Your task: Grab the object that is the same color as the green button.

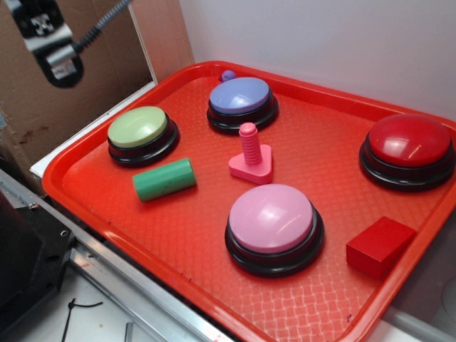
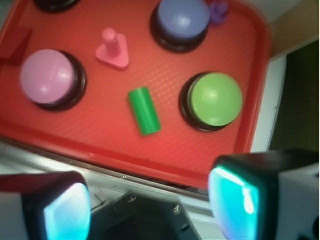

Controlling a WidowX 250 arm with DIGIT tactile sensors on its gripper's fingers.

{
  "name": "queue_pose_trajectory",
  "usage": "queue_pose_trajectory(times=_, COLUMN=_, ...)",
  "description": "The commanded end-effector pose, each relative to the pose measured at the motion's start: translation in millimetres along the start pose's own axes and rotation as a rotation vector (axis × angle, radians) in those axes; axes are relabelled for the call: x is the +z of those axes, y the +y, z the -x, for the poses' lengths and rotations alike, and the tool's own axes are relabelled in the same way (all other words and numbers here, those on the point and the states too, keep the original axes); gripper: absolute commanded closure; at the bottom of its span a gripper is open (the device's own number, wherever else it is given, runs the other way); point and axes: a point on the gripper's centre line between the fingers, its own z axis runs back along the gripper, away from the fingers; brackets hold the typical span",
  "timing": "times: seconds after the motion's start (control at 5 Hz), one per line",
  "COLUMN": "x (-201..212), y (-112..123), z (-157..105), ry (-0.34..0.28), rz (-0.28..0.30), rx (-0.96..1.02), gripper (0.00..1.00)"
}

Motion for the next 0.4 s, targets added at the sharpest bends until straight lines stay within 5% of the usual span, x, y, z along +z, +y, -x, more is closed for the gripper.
queue_pose_trajectory(times=0.0, x=-44.2, y=38.4, z=-35.9, ry=0.055, rz=-0.014, rx=0.023, gripper=0.0)
queue_pose_trajectory(times=0.2, x=-74.1, y=14.3, z=-51.4, ry=0.094, rz=0.005, rx=-0.063, gripper=0.0)
